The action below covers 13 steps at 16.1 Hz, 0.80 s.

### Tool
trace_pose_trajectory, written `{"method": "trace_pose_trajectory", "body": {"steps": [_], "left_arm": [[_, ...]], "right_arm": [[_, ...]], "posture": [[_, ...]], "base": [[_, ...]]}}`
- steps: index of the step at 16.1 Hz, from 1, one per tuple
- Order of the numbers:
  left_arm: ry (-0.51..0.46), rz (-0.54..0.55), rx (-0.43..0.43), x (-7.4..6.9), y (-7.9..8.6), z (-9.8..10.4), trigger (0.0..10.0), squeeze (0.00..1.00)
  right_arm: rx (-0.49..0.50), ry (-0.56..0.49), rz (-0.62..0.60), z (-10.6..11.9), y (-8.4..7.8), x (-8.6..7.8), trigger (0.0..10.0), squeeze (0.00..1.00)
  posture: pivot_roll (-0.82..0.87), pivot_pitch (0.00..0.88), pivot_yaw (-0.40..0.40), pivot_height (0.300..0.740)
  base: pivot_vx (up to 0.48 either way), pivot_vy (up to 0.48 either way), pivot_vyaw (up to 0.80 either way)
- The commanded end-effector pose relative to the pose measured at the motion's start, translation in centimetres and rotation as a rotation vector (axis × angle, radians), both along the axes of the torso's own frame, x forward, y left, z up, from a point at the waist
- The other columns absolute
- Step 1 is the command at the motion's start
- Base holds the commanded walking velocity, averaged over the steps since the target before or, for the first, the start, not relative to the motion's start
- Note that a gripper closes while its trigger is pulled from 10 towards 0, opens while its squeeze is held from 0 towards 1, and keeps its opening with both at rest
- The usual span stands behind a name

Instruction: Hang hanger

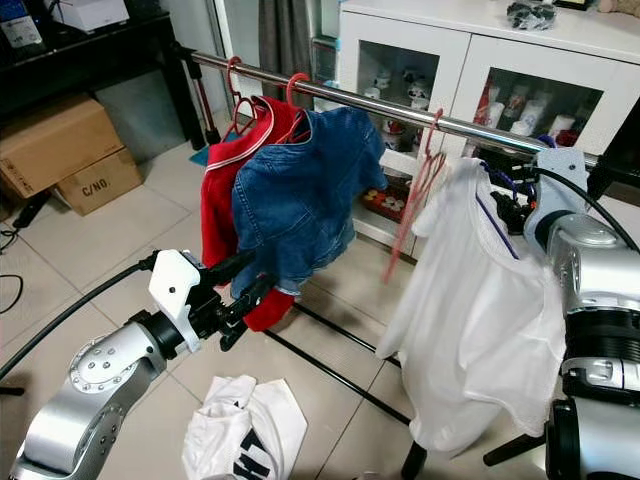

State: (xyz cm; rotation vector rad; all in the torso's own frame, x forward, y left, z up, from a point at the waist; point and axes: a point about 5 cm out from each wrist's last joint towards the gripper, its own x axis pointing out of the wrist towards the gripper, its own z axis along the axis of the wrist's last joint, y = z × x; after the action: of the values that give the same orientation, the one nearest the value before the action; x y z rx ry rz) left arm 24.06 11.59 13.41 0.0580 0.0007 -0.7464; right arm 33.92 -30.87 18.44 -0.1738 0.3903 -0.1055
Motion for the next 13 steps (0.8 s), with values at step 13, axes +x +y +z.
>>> {"method": "trace_pose_trajectory", "body": {"steps": [13], "left_arm": [[0.168, -0.325, -0.016, -1.0, -1.3, -0.5, 10.0, 0.0]], "right_arm": [[0.058, 0.032, 0.043, -0.7, 1.1, 0.2, 0.0, 0.0]], "posture": [[-0.04, 0.0, 0.063, 0.74]], "base": [[0.0, 0.0, 0.0]]}}
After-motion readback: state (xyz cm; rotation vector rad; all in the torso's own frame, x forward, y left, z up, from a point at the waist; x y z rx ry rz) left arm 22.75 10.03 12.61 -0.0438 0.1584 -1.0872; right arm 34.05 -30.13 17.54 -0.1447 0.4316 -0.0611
